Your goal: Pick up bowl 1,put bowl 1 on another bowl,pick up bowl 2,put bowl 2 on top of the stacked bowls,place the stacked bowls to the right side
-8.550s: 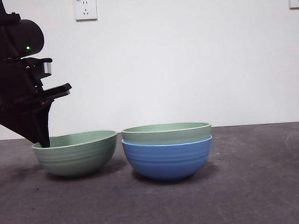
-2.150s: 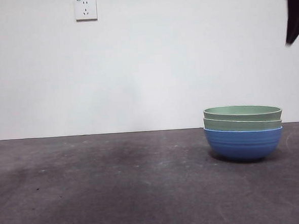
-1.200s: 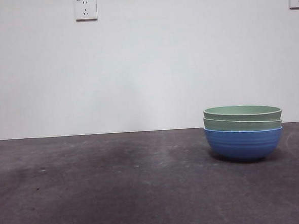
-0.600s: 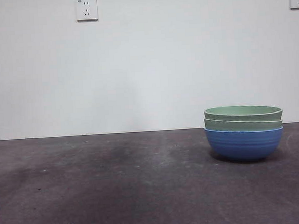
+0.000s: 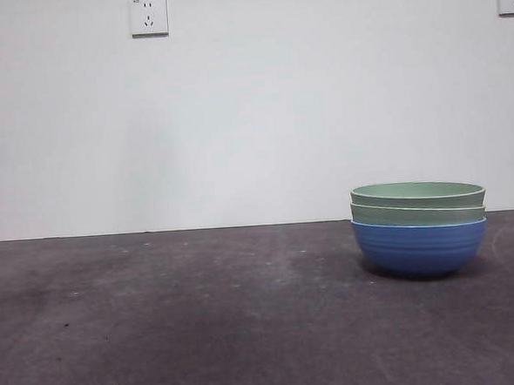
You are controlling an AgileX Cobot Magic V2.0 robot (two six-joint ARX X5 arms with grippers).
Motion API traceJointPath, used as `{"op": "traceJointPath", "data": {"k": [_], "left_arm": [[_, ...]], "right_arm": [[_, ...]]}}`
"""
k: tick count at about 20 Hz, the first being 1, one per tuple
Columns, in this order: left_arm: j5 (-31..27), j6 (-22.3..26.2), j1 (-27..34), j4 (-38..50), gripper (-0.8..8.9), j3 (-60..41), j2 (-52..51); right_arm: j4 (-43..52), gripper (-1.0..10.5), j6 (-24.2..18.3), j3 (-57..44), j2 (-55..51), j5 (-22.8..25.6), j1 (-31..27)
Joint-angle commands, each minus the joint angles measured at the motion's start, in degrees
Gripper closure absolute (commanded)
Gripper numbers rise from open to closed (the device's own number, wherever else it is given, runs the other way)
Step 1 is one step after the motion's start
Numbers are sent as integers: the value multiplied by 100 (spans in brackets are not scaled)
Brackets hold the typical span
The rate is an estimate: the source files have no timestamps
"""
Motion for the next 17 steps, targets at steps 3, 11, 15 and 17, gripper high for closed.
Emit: {"op": "traceJointPath", "data": {"k": [3, 11, 15, 17], "left_arm": [[33, 68, 540, 2258, 817, -2708, -1429], [28, -122, 1097, 3904, 817, -6948, -3919], [24, -267, 1099, 3967, 817, -8244, -4715], [28, -334, 1099, 3974, 817, -8743, -5036]], "right_arm": [[11, 944, -33, 7, 7, -7, 0], [11, 944, -33, 7, 7, -7, 0], [11, 944, -33, 7, 7, -9, 0], [11, 944, -33, 7, 7, -9, 0]]}}
